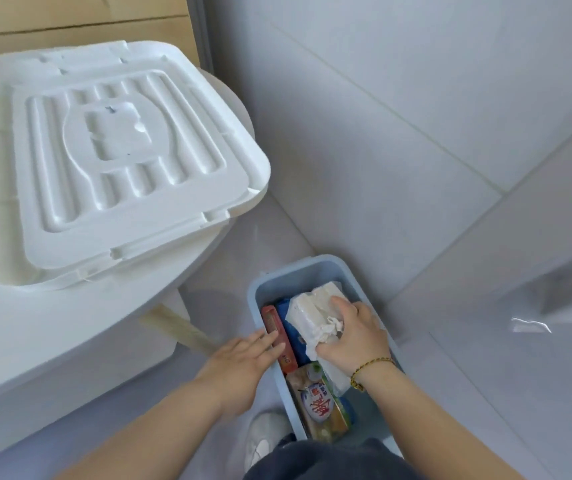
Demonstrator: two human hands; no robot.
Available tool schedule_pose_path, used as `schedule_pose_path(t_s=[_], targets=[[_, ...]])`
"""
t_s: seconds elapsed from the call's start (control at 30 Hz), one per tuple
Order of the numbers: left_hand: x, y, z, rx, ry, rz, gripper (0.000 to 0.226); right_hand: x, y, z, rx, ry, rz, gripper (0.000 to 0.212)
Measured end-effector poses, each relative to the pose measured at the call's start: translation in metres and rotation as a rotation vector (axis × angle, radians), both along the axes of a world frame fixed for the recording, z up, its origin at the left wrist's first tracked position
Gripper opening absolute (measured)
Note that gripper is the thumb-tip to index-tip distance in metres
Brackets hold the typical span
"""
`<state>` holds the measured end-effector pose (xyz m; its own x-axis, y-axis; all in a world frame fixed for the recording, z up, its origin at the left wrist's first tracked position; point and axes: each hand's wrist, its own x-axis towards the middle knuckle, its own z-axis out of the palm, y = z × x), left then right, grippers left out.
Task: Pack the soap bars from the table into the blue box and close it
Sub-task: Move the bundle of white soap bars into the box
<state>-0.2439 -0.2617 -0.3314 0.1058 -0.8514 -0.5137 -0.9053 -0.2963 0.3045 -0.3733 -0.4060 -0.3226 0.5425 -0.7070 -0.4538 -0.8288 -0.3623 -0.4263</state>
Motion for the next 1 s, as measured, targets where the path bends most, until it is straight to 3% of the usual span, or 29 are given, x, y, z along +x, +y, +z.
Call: schedule_pose_path(t_s=[0.23,0.6,1.0], targets=[[-0.001,-0.004,-0.012,-0.005,-0.014,0.002,0.078,-0.011,0.012,-0.024,-0.199,0.162,0.030,0.083],[-0.001,-0.001,-0.011,-0.033,0.018,0.018,0.071,-0.023,0.036,-0.038,-0.175,0.507,-0.014,0.099],[0.003,0.008,-0.024,-0.135,0.131,0.072,0.075,-0.007,0.029,-0.035,-0.140,0.148,-0.105,0.092]])
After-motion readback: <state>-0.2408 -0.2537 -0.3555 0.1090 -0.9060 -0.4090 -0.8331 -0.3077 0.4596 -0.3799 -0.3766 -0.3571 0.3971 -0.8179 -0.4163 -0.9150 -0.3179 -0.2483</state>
